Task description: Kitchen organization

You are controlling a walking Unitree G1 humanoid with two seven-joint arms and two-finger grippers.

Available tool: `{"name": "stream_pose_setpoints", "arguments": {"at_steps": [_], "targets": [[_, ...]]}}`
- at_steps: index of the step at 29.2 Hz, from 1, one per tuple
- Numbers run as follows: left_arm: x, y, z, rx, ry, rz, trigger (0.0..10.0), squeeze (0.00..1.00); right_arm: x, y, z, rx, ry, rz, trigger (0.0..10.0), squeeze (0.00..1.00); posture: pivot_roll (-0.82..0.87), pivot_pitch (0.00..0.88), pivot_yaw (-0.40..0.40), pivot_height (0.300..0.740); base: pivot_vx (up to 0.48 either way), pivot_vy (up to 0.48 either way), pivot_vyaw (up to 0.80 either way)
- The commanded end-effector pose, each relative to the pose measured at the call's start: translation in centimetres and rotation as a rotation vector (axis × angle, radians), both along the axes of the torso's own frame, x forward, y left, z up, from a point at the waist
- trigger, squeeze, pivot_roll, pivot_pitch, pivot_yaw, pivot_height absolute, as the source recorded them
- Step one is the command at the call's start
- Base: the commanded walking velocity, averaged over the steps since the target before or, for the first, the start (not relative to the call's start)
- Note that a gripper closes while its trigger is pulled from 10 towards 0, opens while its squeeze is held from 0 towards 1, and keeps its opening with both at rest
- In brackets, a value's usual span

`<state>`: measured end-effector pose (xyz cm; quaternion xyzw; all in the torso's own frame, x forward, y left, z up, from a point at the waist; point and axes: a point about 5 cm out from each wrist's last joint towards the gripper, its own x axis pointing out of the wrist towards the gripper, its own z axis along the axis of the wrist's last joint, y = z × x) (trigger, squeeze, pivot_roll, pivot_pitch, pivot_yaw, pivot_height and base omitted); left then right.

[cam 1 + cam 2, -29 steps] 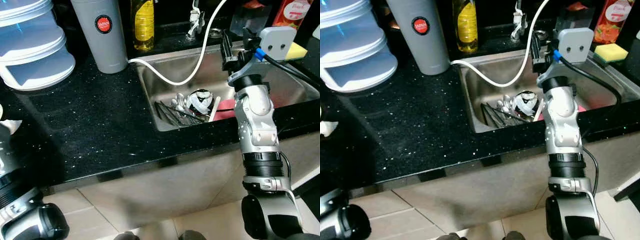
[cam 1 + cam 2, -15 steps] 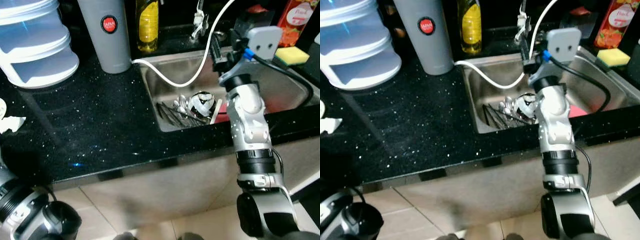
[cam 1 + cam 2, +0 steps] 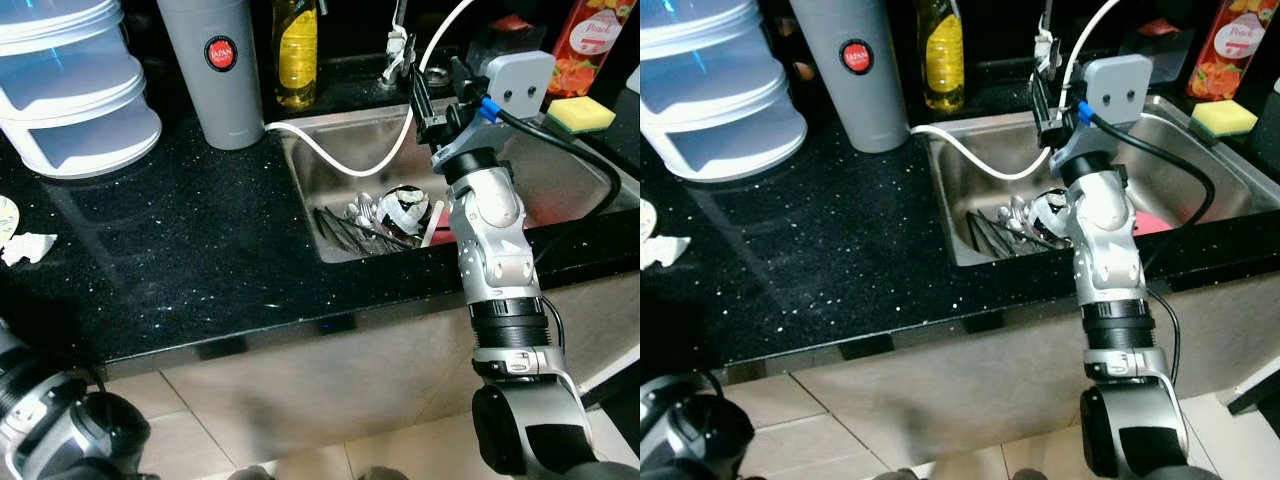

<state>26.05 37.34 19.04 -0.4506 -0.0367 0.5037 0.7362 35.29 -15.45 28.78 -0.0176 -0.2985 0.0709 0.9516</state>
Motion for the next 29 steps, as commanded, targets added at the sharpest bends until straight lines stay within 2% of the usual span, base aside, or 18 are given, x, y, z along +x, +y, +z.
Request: {"name": "stream_pose_setpoints", "arguments": {"at_steps": [1,2,4,6,7,8,14,18,23,26,27,28,29], "targets": [[1.0,-0.2,-2.4,-0.119,0.04,-0.058,10.0,0.0,0.0,0.2,0.2,0.012,-0.01,0.009,10.0,0.0,0.02,0.03,0.046,0.74,0.0,0.0,0.0],[1.3,-0.1,-2.4,-0.133,0.039,-0.063,10.0,0.0,0.0,0.2,0.2,0.013,-0.012,0.008,10.0,0.0,0.02,0.03,0.046,0.74,0.0,0.0,0.0],[2.7,0.3,-1.7,-0.156,-0.029,-0.089,10.0,0.0,0.0,0.2,0.4,0.018,-0.018,0.006,10.0,0.0,0.01,0.029,0.048,0.74,0.0,0.0,0.0],[3.1,0.3,-1.6,-0.163,-0.047,-0.095,10.0,0.0,0.0,0.2,0.5,0.019,-0.019,0.005,10.0,0.0,0.01,0.03,0.05,0.74,0.0,0.0,0.0],[3.4,0.2,-1.6,-0.172,-0.047,-0.104,3.0,0.0,-0.1,0.1,0.5,0.018,-0.021,0.004,10.0,0.0,0.01,0.031,0.053,0.74,0.0,0.0,0.0],[3.8,0.0,-1.6,-0.172,-0.039,-0.121,0.0,0.0,-0.2,0.0,0.5,0.017,-0.023,-0.001,10.0,0.0,0.0,0.033,0.059,0.74,0.0,0.0,0.0],[4.1,-0.4,-1.9,-0.159,-0.039,-0.14,0.0,0.0,-0.3,-0.5,0.6,0.022,-0.026,-0.02,10.0,0.0,-0.01,0.037,0.064,0.74,0.0,0.0,0.0],[3.8,0.6,-1.3,-0.026,-0.03,-0.099,0.0,0.0,-0.3,-0.6,0.5,0.025,-0.023,-0.024,10.0,0.0,0.0,0.038,0.062,0.74,0.0,0.0,0.0],[3.2,1.5,-0.9,-0.001,-0.053,-0.045,0.0,0.0,-0.3,-0.5,0.5,0.027,-0.024,-0.018,10.0,0.0,0.0,0.036,0.059,0.74,0.0,0.0,0.0],[2.7,2.1,0.1,0.084,-0.046,0.002,0.0,0.0,-0.2,-0.4,0.6,0.03,-0.023,-0.017,10.0,0.0,0.0,0.034,0.058,0.74,0.0,0.0,0.0],[2.7,2.1,0.1,0.084,-0.046,0.002,0.0,0.0,-0.2,-0.4,0.6,0.03,-0.023,-0.017,10.0,0.0,0.0,0.034,0.058,0.74,0.0,0.0,0.0],[2.4,2.2,1.3,0.207,-0.016,0.028,0.0,0.0,-0.2,-0.4,0.6,0.03,-0.023,-0.016,10.0,0.0,0.0,0.034,0.059,0.74,0.0,0.0,0.0],[2.2,1.3,4.0,0.464,0.037,0.062,9.5,0.0,-0.2,-0.4,0.6,0.03,-0.023,-0.016,10.0,0.0,0.0,0.034,0.058,0.74,0.0,0.0,0.0]]}}
